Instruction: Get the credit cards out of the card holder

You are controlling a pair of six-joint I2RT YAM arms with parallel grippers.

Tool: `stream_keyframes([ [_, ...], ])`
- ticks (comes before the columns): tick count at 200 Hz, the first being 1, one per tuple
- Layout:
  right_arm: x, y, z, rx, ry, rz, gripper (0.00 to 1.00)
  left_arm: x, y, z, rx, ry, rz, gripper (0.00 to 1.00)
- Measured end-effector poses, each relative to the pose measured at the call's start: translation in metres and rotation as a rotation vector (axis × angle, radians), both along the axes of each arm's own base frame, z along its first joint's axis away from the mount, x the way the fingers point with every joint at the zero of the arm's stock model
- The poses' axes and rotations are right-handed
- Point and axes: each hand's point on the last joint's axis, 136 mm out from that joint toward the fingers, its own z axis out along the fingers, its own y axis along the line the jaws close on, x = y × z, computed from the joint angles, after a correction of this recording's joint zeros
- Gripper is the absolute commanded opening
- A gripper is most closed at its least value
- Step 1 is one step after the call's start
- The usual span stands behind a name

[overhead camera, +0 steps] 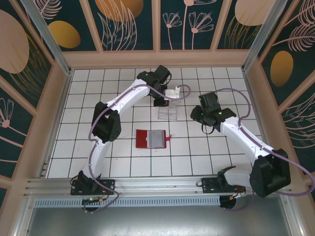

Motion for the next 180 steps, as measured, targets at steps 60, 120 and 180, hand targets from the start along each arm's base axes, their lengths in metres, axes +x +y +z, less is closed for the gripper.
stream_keyframes([
  [60, -0.001, -0.004, -0.005, 0.009, 0.013, -0.005, 0.32, -0.010, 0.008, -0.030, 0.082, 0.085, -0.027, 0.00],
  [120, 0.000, -0.003, -0.007, 0.019, 0.010, -0.003, 0.32, -0.017, 0.018, -0.036, 0.134, 0.135, 0.030, 0.00],
  [180, 0.000, 0.002, -0.006, 0.041, 0.009, 0.014, 0.32, -0.023, 0.022, -0.036, 0.152, 0.193, 0.102, 0.02],
])
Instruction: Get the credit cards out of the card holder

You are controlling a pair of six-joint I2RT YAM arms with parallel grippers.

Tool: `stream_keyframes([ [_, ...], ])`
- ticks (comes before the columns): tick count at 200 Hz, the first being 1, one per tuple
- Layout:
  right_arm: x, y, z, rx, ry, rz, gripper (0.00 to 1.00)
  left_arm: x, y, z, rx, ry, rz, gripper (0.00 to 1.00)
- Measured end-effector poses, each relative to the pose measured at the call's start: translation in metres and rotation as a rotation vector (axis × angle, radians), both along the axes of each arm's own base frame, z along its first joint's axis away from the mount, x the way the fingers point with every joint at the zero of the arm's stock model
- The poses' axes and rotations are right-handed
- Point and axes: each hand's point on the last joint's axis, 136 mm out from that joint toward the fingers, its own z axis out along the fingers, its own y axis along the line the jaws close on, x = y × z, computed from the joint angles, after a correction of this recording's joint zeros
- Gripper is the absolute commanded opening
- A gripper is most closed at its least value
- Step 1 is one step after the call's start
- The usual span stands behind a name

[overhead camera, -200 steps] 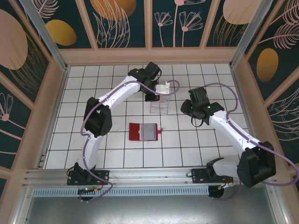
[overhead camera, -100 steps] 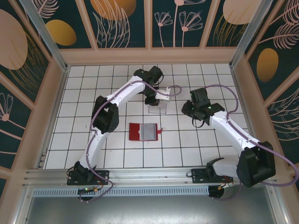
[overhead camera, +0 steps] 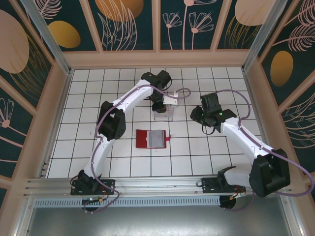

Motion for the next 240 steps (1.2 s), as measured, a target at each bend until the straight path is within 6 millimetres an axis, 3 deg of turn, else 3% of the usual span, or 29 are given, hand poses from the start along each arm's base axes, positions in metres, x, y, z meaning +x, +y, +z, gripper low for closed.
stream_keyframes([
  [68, -0.001, 0.001, 0.000, 0.005, 0.003, 0.008, 0.32, 0.003, -0.003, -0.004, 0.002, 0.010, 0.023, 0.06],
  [87, -0.001, 0.001, 0.000, 0.005, 0.003, 0.008, 0.32, 0.003, -0.003, -0.009, 0.009, 0.018, 0.022, 0.10],
  [98, -0.001, 0.001, 0.000, 0.005, 0.002, 0.008, 0.32, 0.004, -0.003, -0.011, 0.011, 0.019, 0.019, 0.20],
  [119, -0.001, 0.001, 0.000, 0.005, 0.003, 0.007, 0.32, 0.006, -0.002, -0.010, 0.016, 0.009, 0.020, 0.23],
  [177, -0.003, 0.006, 0.000, 0.005, 0.003, 0.023, 0.32, 0.018, -0.008, 0.006, -0.012, -0.055, 0.028, 0.29],
  [212, -0.010, 0.028, 0.001, 0.015, 0.005, 0.092, 0.32, 0.029, -0.015, 0.030, -0.075, -0.116, 0.113, 0.34],
  [240, -0.017, 0.051, -0.009, 0.015, 0.044, 0.163, 0.32, 0.035, -0.013, 0.052, -0.141, -0.158, 0.279, 0.34],
])
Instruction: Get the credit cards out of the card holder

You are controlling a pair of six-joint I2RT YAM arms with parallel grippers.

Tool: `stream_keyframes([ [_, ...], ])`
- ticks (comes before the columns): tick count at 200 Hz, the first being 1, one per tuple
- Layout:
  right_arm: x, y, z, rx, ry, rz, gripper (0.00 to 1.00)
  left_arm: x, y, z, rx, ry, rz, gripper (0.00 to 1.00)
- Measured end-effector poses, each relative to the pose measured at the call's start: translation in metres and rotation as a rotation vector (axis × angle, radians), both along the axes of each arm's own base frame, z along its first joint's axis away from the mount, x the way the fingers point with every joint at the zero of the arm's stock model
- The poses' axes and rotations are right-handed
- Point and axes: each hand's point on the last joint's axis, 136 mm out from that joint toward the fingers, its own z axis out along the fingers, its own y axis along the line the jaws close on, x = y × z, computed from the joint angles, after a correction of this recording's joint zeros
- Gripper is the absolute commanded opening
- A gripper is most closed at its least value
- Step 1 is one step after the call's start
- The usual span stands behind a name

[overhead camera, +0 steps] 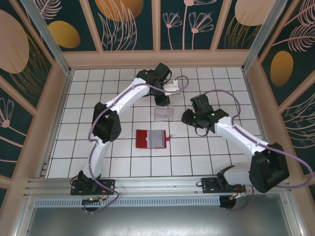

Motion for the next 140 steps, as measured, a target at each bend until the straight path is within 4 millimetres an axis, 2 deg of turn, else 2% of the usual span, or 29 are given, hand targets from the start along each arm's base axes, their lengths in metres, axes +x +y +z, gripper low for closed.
stream_keyframes([
  [36, -0.014, 0.024, -0.022, -0.016, 0.069, 0.082, 0.32, -0.003, 0.019, 0.017, -0.137, -0.042, 0.306, 0.32],
  [81, -0.024, 0.042, -0.038, 0.013, 0.133, 0.158, 0.33, -0.007, 0.038, 0.037, -0.304, -0.009, 0.647, 0.29],
  [97, -0.028, 0.049, -0.047, 0.020, 0.164, 0.191, 0.34, -0.009, 0.045, 0.034, -0.334, 0.026, 0.755, 0.31],
  [140, -0.041, 0.069, -0.065, 0.019, 0.229, 0.282, 0.36, -0.025, 0.056, 0.008, -0.322, 0.124, 0.995, 0.33],
])
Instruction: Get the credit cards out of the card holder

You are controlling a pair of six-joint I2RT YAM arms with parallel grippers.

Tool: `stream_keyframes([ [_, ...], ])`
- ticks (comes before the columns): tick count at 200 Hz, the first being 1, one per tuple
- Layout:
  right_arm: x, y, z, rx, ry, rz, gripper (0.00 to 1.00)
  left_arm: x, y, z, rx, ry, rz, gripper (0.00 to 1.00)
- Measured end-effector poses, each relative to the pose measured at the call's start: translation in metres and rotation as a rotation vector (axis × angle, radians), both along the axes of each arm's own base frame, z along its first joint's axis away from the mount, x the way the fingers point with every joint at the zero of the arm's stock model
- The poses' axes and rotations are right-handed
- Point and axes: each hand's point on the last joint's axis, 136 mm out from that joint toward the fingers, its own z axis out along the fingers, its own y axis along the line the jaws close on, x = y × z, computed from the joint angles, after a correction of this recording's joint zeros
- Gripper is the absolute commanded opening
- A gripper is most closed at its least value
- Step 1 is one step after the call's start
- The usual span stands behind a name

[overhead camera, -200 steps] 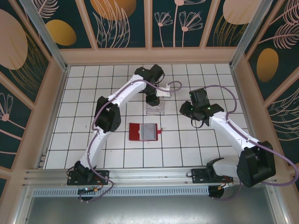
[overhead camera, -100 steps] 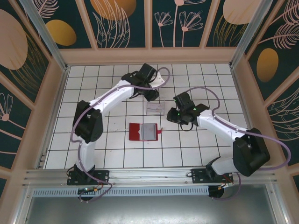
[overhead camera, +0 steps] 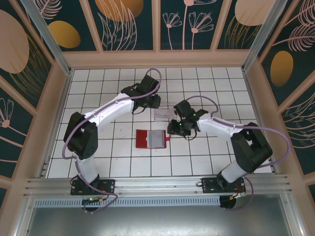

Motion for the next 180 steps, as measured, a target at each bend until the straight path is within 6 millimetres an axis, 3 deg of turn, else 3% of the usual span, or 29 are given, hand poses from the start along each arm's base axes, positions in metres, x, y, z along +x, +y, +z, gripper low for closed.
stream_keyframes([
  [60, -0.005, 0.005, -0.006, -0.003, 0.013, 0.045, 0.32, -0.069, 0.000, -0.053, 0.016, 0.187, 0.123, 0.31],
  [115, -0.009, 0.003, -0.014, -0.006, 0.017, 0.054, 0.21, -0.121, -0.032, -0.085, 0.059, 0.272, 0.078, 0.29],
  [150, -0.014, 0.001, -0.019, -0.007, 0.032, 0.057, 0.14, -0.130, -0.026, -0.111, 0.125, 0.321, 0.097, 0.30],
  [180, -0.014, 0.000, -0.020, -0.005, 0.029, 0.057, 0.13, -0.132, -0.021, -0.115, 0.148, 0.332, 0.110, 0.29],
])
